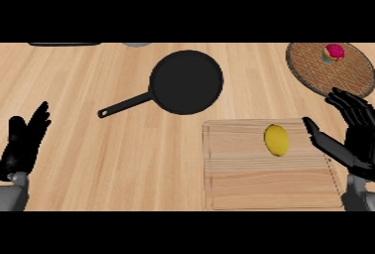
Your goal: Pick the lemon from the cutting board and place it in the pan
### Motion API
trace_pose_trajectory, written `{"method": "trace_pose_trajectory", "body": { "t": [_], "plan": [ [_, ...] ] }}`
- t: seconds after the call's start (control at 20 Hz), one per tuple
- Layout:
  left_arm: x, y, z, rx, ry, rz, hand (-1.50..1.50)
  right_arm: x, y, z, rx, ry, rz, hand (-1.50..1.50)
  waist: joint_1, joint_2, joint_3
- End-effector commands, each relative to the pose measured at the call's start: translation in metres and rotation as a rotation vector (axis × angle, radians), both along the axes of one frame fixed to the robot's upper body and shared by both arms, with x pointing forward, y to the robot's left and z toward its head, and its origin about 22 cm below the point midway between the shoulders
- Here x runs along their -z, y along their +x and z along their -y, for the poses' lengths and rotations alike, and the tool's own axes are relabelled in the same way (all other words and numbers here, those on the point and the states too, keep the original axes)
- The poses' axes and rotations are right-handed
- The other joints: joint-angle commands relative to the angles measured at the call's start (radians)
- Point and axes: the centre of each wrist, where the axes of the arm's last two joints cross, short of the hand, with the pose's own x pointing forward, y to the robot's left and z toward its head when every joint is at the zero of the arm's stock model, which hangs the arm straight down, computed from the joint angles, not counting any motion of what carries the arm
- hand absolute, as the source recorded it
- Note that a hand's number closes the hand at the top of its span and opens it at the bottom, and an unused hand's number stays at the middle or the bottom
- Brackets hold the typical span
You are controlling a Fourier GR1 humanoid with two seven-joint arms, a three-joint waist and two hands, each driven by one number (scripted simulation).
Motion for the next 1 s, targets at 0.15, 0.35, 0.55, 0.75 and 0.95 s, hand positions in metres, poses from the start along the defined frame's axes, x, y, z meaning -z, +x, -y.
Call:
{"method": "trace_pose_trajectory", "body": {
  "t": [0.15,0.35,0.55,0.75,0.95],
  "plan": [
    [0.002,-0.013,0.009,-0.014,0.002,-0.046,0.0,-0.03,-0.025,0.018,-0.044,-0.214,-0.018,-1.5,0.011,-0.003,-0.001],
    [-0.01,0.008,-0.007,-0.031,0.024,-0.041,0.0,-0.058,-0.029,0.02,-0.042,-0.408,-0.175,-1.5,0.001,-0.001,-0.003],
    [-0.01,0.002,-0.006,-0.014,0.008,-0.032,0.0,-0.097,-0.027,0.025,-0.05,-0.644,-0.38,-1.5,0.01,-0.003,-0.007],
    [-0.012,0.006,0.006,0.023,0.025,-0.028,0.0,-0.125,-0.013,0.013,-0.054,-0.843,-0.563,-1.5,0.042,0.002,-0.007],
    [-0.004,0.013,0.014,0.035,0.013,-0.03,0.0,-0.137,0.002,-0.008,-0.087,-0.98,-0.707,-1.5,0.051,0.009,-0.004]
  ]
}}
